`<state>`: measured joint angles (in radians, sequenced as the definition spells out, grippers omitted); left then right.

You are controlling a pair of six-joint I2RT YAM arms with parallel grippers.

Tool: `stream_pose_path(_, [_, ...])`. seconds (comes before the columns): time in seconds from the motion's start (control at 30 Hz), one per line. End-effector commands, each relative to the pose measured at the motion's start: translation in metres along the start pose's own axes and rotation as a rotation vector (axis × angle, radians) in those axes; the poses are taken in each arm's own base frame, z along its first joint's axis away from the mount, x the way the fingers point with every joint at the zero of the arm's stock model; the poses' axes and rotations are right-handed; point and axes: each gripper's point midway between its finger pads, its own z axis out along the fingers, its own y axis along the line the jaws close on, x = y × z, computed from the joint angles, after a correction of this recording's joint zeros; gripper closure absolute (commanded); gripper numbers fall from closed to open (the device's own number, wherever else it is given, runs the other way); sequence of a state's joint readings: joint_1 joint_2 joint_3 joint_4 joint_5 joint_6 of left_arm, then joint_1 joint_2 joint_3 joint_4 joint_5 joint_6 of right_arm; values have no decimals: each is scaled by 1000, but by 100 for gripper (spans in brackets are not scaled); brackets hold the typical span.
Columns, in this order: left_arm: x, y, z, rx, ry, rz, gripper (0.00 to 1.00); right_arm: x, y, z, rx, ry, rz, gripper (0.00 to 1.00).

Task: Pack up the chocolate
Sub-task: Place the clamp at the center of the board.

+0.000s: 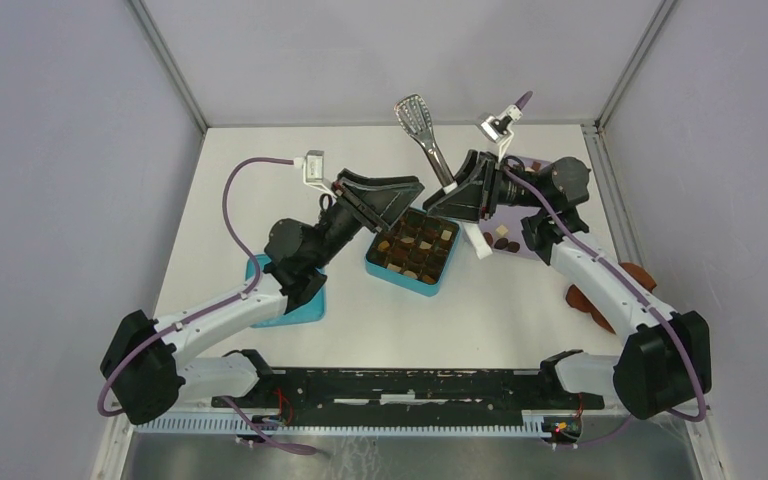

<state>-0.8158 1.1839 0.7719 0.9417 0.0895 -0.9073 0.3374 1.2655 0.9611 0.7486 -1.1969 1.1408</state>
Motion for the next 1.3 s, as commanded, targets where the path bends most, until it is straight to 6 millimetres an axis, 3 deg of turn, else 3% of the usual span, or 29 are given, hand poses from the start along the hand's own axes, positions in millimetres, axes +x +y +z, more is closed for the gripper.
stream_pose_path(0.0, [-22,-34,4,118,-65,25,37,-22,36,5,-96,-34,-90,58])
stream_pose_path(0.2, [-31,-45,-7,134,-85,55,37,-24,46,6,-121,-35,-101,59])
stream_pose_path(0.47, [-35,-41,-13,120,-113,62,36,-16,53,5,-133,-32,-113,59])
stream_pose_path(0.87, [-42,-45,2,205,-136,10,42,-14,60,5,-147,-28,-127,59])
stream_pose_path(1.27, [-32,-50,21,268,-83,14,43,-11,56,7,-145,-24,-111,60])
